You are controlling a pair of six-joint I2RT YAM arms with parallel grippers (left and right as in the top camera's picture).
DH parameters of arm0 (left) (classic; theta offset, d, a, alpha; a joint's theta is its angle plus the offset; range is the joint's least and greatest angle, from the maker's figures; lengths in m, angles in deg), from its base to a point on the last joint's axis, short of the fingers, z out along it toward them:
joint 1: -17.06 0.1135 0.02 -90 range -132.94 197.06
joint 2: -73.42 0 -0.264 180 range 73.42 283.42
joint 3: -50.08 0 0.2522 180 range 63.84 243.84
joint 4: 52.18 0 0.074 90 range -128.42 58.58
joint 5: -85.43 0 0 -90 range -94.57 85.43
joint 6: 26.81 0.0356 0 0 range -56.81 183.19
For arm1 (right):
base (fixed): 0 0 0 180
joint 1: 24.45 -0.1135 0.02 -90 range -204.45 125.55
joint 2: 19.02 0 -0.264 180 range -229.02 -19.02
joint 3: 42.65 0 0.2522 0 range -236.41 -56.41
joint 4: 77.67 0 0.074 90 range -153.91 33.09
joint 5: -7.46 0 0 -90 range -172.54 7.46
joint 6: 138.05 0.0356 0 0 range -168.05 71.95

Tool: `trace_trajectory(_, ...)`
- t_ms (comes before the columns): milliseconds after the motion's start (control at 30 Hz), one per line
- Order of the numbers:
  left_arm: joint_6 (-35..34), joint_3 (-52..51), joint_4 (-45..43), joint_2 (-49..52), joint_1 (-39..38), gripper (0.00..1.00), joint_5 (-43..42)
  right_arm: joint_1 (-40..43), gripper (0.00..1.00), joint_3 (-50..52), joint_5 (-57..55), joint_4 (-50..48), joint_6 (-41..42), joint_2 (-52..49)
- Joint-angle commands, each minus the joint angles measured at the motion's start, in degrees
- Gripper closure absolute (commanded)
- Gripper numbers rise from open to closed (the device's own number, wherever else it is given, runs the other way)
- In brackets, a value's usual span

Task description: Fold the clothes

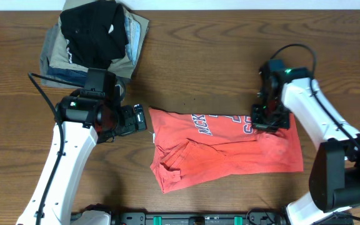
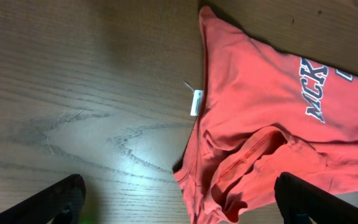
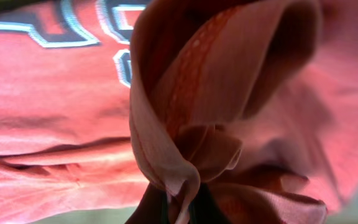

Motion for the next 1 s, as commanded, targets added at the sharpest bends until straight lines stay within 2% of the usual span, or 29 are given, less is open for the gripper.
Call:
trace_trajectory(0, -0.5, 0.0, 0.31, 0.22, -0.11, 0.02, 1.29, -3.17, 0.95, 2.12, 4.66, -2.73, -0.83, 0.31)
trace_trajectory(133, -0.48, 0.0, 0.33, 0.22, -0.13, 0.02, 1.29, -6.12, 0.87, 2.56, 5.33, -4.33, 0.83, 0.26)
trace_trajectory(167, -0.48, -0.02, 0.33, 0.22, -0.11, 0.02, 1.31, -6.8, 0.81, 2.56, 5.33, -4.37, 1.16, 0.26)
trace_trajectory(333, -0.48, 0.0, 0.35, 0.22, -0.11, 0.02, 1.31, -10.45, 0.79, 2.56, 7.5, -4.17, 1.11, 0.26)
trace_trajectory(367, -0.48, 0.0, 0.33, 0.22, -0.11, 0.02, 1.31, -10.93, 0.74, 2.56, 7.67, -4.09, 1.11, 0.26)
trace_trajectory(467, -0.48, -0.02, 0.33, 0.22, -0.11, 0.02, 1.31, -11.72, 0.49, 1.9, 7.65, -1.77, 1.11, 0.26)
trace_trajectory(500, -0.48, 0.0, 0.33, 0.22, -0.13, 0.02, 1.31, -11.61, 0.45, 1.36, 7.65, -0.39, 1.11, 0.28)
trace_trajectory(733, -0.46, -0.02, 0.33, 0.22, -0.11, 0.02, 1.31, -8.17, 0.39, -8.11, 1.73, 10.82, 0.85, 2.23)
trace_trajectory(867, -0.46, -0.02, 0.35, 0.22, -0.13, 0.02, 1.31, -5.27, 0.21, -11.02, -2.45, 13.42, 0.83, 3.69)
trace_trajectory(967, -0.48, 0.0, 0.35, 0.22, -0.13, 0.02, 1.31, -2.95, 0.23, -10.47, -5.51, 14.69, 0.2, 3.63)
